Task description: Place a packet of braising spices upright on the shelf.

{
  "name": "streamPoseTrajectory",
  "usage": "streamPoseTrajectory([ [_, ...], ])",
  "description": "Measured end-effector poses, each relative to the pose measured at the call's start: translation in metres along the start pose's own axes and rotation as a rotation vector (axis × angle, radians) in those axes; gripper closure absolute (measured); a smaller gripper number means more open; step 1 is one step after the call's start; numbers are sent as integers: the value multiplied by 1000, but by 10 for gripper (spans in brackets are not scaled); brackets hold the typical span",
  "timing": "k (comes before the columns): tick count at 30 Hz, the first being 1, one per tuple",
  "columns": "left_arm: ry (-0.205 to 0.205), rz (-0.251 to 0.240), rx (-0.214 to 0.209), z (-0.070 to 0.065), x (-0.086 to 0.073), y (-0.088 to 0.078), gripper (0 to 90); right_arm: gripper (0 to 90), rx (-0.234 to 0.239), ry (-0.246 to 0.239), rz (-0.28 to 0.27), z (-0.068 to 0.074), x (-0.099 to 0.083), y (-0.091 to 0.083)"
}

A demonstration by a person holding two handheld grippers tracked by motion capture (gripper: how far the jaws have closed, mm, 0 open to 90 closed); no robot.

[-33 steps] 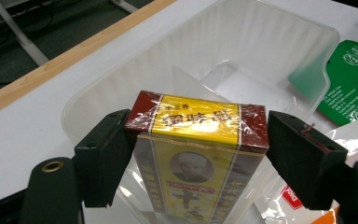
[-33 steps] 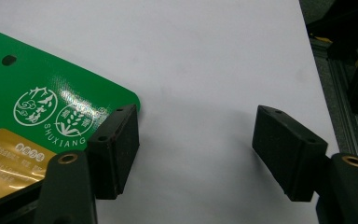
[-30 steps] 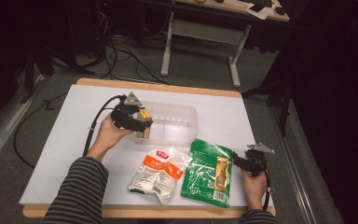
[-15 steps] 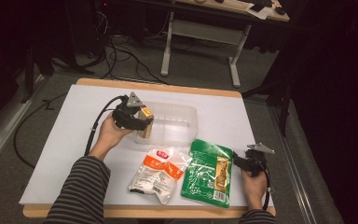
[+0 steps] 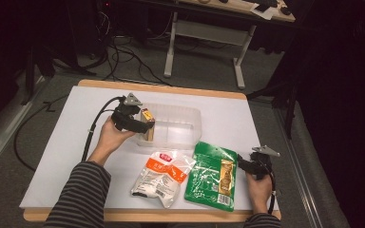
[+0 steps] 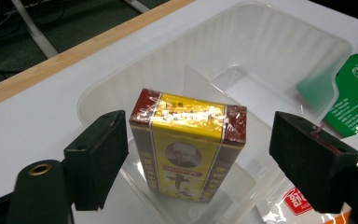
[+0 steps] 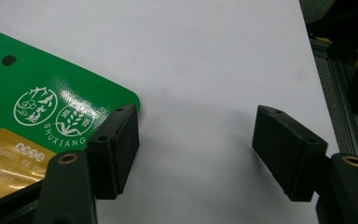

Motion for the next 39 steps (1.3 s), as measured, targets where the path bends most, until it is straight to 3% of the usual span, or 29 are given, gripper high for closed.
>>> streamPoseTrajectory([
  [8, -21, -30, 9, 0, -1, -15, 176, 325, 1, 0, 1, 0, 0, 0],
  [12, -50, -58, 41, -1, -5, -27, 183, 328, 1, -1, 1, 0, 0, 0],
  [13, -76, -100, 71, -2, -13, -35, 187, 328, 1, -1, 1, 0, 0, 0],
  [15, -88, -107, 109, -4, -26, -40, 199, 329, 0, -3, 0, 0, 0, 0],
  [16, -88, -107, 109, -4, -26, -40, 201, 329, 0, -3, 0, 0, 0, 0],
  [17, -102, -119, 104, -7, -39, -43, 203, 331, 2, -1, 1, 0, 0, 0],
  [18, -102, -119, 104, -7, -39, -43, 204, 331, 2, -1, 1, 0, 0, 0],
  [19, -106, -110, 110, -10, -51, -45, 204, 331, 3, -1, 1, 0, 0, 0],
  [21, -106, -101, 118, -12, -60, -47, 205, 331, 4, -1, -1, 0, 0, 0],
  [30, -142, -103, 124, -17, -80, -50, 211, 331, 7, -1, 0, 0, 0, 0],
  [39, -181, -79, 151, -20, -109, -41, 210, 333, 21, 12, 7, -1, 0, 1],
])
Point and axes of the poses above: each handheld gripper's, and its own axes: y roughly forward along the jaws, x roughly out of its top, z roughly to its left, the point moved 3 cm from there along y, roughly forward along the jaws, and after that the axes turned 7 degrees about z, right-handed, at the moved point
